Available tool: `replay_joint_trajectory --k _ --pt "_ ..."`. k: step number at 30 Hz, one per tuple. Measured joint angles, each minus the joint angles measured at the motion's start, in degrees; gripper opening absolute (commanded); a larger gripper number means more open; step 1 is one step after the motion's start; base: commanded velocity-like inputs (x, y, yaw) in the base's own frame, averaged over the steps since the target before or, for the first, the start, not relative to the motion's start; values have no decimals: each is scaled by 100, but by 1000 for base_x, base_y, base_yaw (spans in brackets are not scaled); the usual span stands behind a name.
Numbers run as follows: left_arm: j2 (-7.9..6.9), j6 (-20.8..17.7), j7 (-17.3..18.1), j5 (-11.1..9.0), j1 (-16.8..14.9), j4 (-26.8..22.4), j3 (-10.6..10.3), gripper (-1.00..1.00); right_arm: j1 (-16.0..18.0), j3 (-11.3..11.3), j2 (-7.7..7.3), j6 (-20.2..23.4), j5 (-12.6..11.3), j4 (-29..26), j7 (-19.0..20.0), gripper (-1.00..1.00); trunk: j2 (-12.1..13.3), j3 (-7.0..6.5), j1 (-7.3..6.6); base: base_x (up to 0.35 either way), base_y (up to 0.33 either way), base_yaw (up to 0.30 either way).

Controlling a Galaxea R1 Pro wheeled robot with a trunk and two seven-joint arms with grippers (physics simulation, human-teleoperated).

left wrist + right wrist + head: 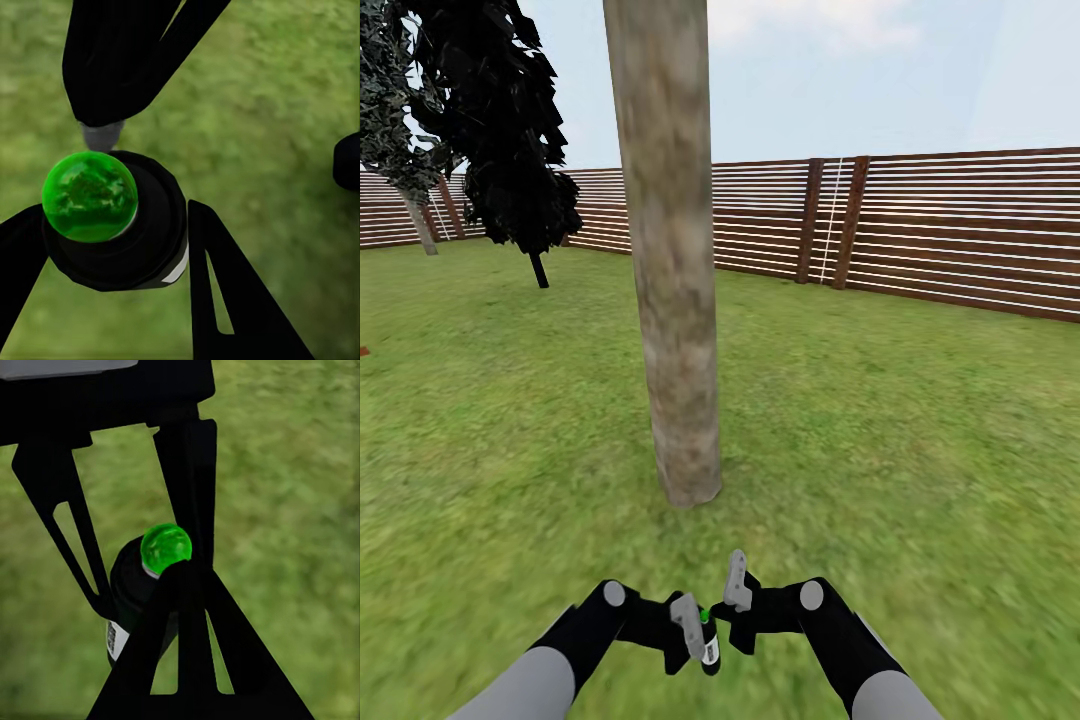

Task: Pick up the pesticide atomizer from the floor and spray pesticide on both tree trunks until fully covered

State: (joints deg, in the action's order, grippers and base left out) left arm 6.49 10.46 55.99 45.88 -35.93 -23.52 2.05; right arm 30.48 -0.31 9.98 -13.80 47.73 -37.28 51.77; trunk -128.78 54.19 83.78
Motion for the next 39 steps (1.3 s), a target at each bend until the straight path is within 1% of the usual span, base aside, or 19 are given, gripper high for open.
replay_joint_trajectory --k 5,10,11,13,14,20,23,24,25,26,28,30,31,32,33,34,35,36,39 --pt "-97 0 0 41 22 11 -1 -100 0 0 0 -1 0 7 0 -100 0 0 0 0 0 0" --pt "-628 28 6 103 84 12 -40 -100 0 0 0 -2 1 9 0 -100 0 0 0 0 0 0" --pt "-852 47 8 90 94 11 -39 -100 0 0 0 -3 2 9 0 -100 0 0 0 0 0 0" --pt "-1126 61 8 101 100 12 -45 -100 0 0 0 -10 7 13 1 -100 0 0 0 0 0 0" --pt "-1244 70 8 102 100 12 -49 -100 0 0 0 -14 8 20 5 100 0 0 0 0 0 0" --pt "-1962 73 1 89 105 22 -23 -100 -2 -17 0 -24 6 64 -13 100 0 0 0 0 0 0" --pt "-2119 46 -151 30 105 45 26 -100 -8 -31 -1 -22 23 215 -66 100 0 0 0 0 0 0" --pt "-2131 43 -296 21 105 60 55 -100 -9 -35 -1 -24 21 335 -114 100 0 0 0 0 0 0" --pt "-2133 37 -678 3 105 89 159 -100 -9 -42 -10 -27 21 553 -293 100 0 0 0 0 0 0" --pt "-2130 38 -968 -12 105 106 247 -100 -9 -52 -85 -22 17 683 -456 100 0 0 0 0 0 0" --pt "-2098 40 -1719 -17 115 306 646 -100 -15 -144 -336 -11 7 1127 -1121 100 0 1 0 0 0 0" --pt "-2076 62 -2186 -61 121 638 1207 -100 -23 -411 -474 -15 -2 1848 -1990 100 0 1 0 0 0 0" --pt "-2075 71 -2376 -169 121 747 1529 -100 -25 -608 -568 -21 1 2169 -2445 100 0 1 0 0 0 0" --pt "-2075 77 -2505 -271 121 800 1765 -100 -26 -797 -638 -26 -3 2355 -2776 100 0 0 0 0 0 0" --pt "-2076 60 -2759 -460 121 847 2160 -100 -28 -1285 -718 -30 2 2614 -3409 100 0 0 0 0 0 0" --pt "-2076 47 -2937 -572 122 867 2379 -100 -31 -1678 -750 -32 3 2720 -3821 100 0 0 0 0 0 0" --pt "-2074 39 -3063 -634 122 878 2497 -100 -32 -1962 -762 -33 5 2760 -4092 100 0 0 0 0 0 0" --pt "-2064 31 -3253 -696 124 896 2614 -100 -33 -2373 -771 -32 10 2794 -4486 100 0 0 0 0 0 0" --pt "-2050 29 -3480 -783 122 1047 2722 -100 -43 -2998 -776 -37 -33 2812 -5369 100 0 1 0 0 0 0"
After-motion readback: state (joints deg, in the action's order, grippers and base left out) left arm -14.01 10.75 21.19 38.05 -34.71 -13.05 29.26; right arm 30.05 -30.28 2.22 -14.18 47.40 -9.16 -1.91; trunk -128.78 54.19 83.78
